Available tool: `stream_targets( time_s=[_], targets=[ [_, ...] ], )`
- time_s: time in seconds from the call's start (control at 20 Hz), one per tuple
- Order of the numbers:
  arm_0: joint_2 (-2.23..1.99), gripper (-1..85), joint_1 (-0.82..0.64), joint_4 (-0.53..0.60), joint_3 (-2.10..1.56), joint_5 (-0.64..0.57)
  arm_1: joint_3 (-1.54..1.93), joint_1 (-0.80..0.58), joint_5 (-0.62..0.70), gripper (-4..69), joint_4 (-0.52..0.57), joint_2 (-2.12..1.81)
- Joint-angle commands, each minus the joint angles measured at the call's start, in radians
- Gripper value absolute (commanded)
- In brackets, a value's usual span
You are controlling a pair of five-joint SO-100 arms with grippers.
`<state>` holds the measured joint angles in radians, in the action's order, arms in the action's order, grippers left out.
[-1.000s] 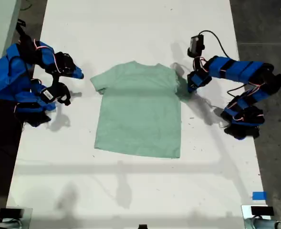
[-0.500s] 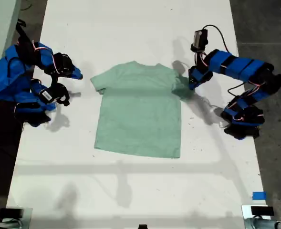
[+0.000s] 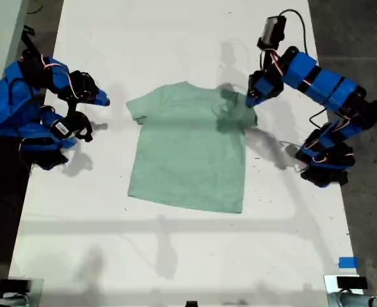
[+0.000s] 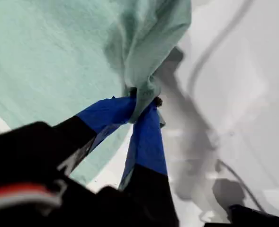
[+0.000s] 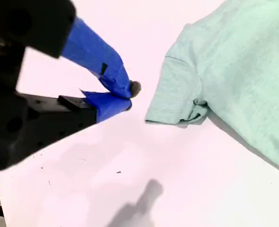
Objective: Fold t-shirt
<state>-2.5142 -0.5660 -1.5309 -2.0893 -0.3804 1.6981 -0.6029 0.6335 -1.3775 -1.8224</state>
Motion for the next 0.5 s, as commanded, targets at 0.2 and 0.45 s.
stream_targets(
  time_s=[0.2, 0.45],
  targets=[
    [-0.009, 0.0, -0.014, 0.018, 0.0, -0.008, -0.537, 0.218, -0.133, -1.5, 0.08, 0.356],
    [-0.009, 0.0, -0.006, 0.017, -0.003, -0.008, -0.68, 0.273, -0.173, -1.5, 0.173, 0.638]
  ],
)
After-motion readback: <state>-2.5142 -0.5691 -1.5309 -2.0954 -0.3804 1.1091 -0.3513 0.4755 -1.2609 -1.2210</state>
